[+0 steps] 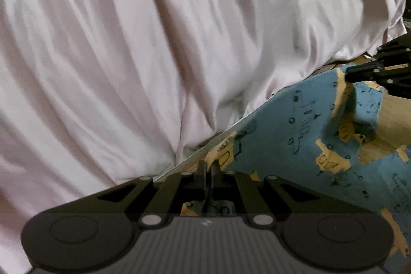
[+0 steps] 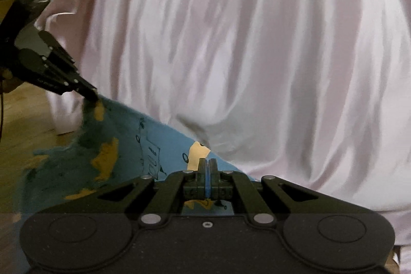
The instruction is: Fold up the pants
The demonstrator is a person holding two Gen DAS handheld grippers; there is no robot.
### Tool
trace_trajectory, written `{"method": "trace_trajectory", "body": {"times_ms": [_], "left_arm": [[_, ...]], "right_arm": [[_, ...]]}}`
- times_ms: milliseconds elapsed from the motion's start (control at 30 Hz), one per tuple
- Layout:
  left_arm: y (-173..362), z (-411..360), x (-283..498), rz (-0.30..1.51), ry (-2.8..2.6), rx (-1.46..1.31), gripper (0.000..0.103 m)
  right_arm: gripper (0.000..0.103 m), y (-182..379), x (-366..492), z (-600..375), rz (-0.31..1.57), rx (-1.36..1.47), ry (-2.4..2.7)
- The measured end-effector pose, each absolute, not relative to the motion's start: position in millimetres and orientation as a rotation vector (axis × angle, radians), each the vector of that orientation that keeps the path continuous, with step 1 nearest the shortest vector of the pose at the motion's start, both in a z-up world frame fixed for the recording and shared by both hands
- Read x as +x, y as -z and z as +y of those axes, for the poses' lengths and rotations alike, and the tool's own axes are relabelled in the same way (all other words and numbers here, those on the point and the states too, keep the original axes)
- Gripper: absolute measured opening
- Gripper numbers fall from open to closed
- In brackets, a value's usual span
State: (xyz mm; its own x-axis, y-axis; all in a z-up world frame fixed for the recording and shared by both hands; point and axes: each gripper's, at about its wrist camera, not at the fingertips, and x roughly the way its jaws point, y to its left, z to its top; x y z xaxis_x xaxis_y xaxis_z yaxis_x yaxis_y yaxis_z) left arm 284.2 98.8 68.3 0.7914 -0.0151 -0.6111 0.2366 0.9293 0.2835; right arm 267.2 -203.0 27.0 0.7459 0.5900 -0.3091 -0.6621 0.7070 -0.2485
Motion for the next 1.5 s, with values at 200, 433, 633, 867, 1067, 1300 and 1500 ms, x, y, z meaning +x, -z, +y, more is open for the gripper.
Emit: {"method": "trace_trajectory", "body": {"times_ms": [200, 433, 633, 867, 1067, 1300, 1500], "left_arm": [[-61, 92, 221, 0.609, 0.164, 0.375, 0.003], [-40, 82, 166, 0.662, 0.222, 0.426, 0.003], [0, 77, 153, 0.759, 0.236, 0.453, 0.003], [21, 85, 133, 0.805, 0.232, 0.485, 0.003], [23, 91, 129, 0.814, 0.224, 0.484, 0.003], [18, 82, 121, 0.771, 0.243, 0.501, 0.034], [25, 69, 122, 0.726, 0.196, 0.655, 0.043]], "right_arm": [[0.000, -10, 201, -219, 0.238, -0.358, -0.703], [0.000, 28, 132, -217, 0.325, -0.338, -0.680], [0.000, 68, 114, -205, 0.408, -0.304, -0.657], [0.006, 83, 113, -200, 0.486, -0.331, -0.700], [0.032, 69, 119, -204, 0.503, -0.268, -0.656], [0.058, 51, 134, -202, 0.535, -0.224, -0.554], [0.059, 46, 145, -192, 0.583, -0.171, -0.506]]}}
